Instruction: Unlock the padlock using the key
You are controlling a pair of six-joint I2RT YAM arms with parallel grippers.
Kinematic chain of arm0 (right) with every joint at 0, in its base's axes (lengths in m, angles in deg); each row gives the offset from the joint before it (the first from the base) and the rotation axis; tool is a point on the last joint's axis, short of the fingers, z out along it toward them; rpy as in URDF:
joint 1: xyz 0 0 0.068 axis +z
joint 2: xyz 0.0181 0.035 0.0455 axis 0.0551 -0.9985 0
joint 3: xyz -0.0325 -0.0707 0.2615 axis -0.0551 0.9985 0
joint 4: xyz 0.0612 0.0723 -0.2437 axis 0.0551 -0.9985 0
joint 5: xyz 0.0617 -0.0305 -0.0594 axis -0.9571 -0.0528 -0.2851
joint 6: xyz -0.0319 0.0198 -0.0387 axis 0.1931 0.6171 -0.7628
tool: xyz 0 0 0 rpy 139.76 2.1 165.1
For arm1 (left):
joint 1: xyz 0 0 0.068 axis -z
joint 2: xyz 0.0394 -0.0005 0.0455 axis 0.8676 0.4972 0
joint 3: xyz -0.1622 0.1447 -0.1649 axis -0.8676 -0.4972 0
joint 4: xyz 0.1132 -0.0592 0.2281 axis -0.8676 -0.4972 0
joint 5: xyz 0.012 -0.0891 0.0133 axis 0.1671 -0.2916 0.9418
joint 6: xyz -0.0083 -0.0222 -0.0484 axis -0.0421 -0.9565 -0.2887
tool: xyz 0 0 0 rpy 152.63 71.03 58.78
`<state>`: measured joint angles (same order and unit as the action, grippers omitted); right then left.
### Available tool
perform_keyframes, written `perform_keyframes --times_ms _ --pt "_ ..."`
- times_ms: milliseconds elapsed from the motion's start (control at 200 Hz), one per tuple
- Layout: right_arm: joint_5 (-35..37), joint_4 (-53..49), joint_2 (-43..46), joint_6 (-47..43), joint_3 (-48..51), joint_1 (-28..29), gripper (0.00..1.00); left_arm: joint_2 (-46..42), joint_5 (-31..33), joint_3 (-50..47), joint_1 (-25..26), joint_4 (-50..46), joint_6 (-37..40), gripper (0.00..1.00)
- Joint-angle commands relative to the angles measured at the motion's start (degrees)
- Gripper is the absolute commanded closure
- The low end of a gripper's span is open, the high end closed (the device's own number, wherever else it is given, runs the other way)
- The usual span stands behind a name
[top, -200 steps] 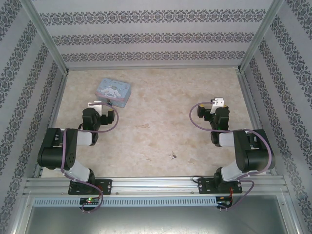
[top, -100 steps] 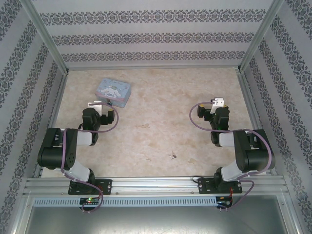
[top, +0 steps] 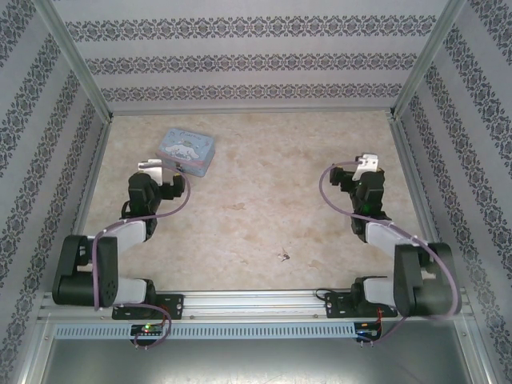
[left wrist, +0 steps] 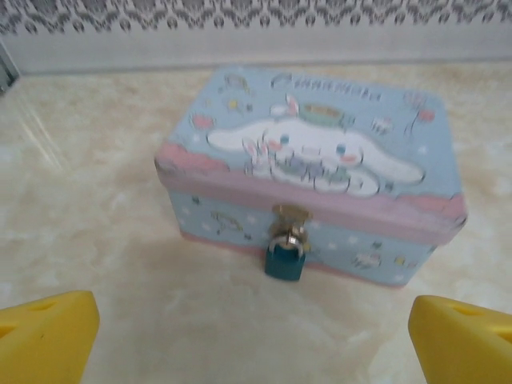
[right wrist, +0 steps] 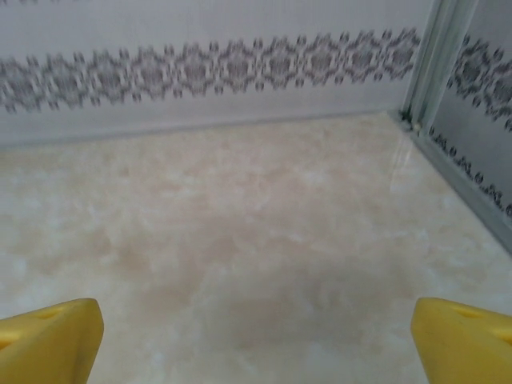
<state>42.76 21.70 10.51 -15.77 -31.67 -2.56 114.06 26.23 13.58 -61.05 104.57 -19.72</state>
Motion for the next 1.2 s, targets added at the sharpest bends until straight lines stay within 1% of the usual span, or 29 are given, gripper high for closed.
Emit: perform_keyframes --times_ms 0,40,75,105,180,290,335,375,420,530,620,715,794,884,939,999,1109,1194 --pt "-3.9 -7.1 3.2 14.9 -2.3 -1.8 0.02 -4.6 -1.1 3.5 -0.4 -8.3 -2.9 0.0" --pt "-5.9 -6.8 3.7 20.9 -2.0 -2.7 0.02 -5.8 -0.6 5.6 -0.4 -11.6 -3.7 0.0" --pt "-10.8 -5.8 3.6 23.5 -1.9 -3.8 0.02 -6.5 -0.3 7.6 -0.4 -14.6 -4.2 0.0" --pt "-14.5 -5.8 3.2 25.1 -2.5 -4.5 0.02 -6.7 0.1 9.3 -0.4 -16.8 -4.7 0.0" --pt "-20.8 -6.4 1.4 27.6 -3.9 -4.5 0.02 -6.5 1.4 14.2 -0.5 -22.1 -6.0 0.0" --pt "-29.3 -5.1 -2.6 31.7 -4.7 -4.5 0.02 -2.8 3.3 22.3 -0.8 -30.0 -7.7 0.0" --pt "-32.5 -4.8 -4.5 33.9 -5.0 -4.4 0.02 -0.2 2.3 26.3 -1.5 -33.3 -8.5 0.0" --pt "-35.3 -3.6 -6.2 35.5 -4.8 -4.2 0.02 2.6 0.0 30.0 -2.3 -36.2 -8.7 0.01" --pt "-36.8 -2.9 -7.4 37.9 -4.4 -3.7 0.02 6.3 -2.6 34.7 -3.0 -40.0 -8.8 0.0" --pt "-38.2 -3.2 -8.1 40.3 -3.3 -1.3 0.03 16.7 -7.7 47.2 -4.6 -51.1 -7.6 0.0" --pt "-36.5 -5.8 -6.6 40.0 -2.4 1.4 0.02 23.7 -10.9 54.5 -6.0 -55.4 -6.3 0.0" --pt "-32.6 -10.2 -4.1 39.1 -1.3 4.4 0.02 29.5 -13.1 60.1 -7.7 -57.6 -6.5 0.0" --pt "-31.0 -12.6 -1.6 38.1 0.1 5.8 0.02 33.9 -14.3 64.6 -8.7 -59.0 -6.5 0.0" --pt "-31.9 -13.7 0.6 37.7 1.9 6.8 0.02 38.6 -15.5 69.8 -9.2 -60.5 -6.4 0.0" --pt "-33.4 -14.2 2.0 37.2 2.9 7.2 0.07 41.3 -16.7 73.0 -9.3 -61.9 -6.3 0.0" --pt "-34.3 -15.5 3.6 37.1 3.5 7.5 0.09 44.2 -18.1 76.2 -9.3 -62.8 -6.3 0.0" --pt "-33.1 -21.7 6.7 35.4 2.8 8.6 0.08 49.0 -21.8 80.7 -9.3 -64.0 -7.0 0.0" --pt "-29.8 -29.4 8.8 32.4 0.6 10.2 0.07 52.2 -25.6 83.1 -9.2 -64.7 -8.3 0.0"
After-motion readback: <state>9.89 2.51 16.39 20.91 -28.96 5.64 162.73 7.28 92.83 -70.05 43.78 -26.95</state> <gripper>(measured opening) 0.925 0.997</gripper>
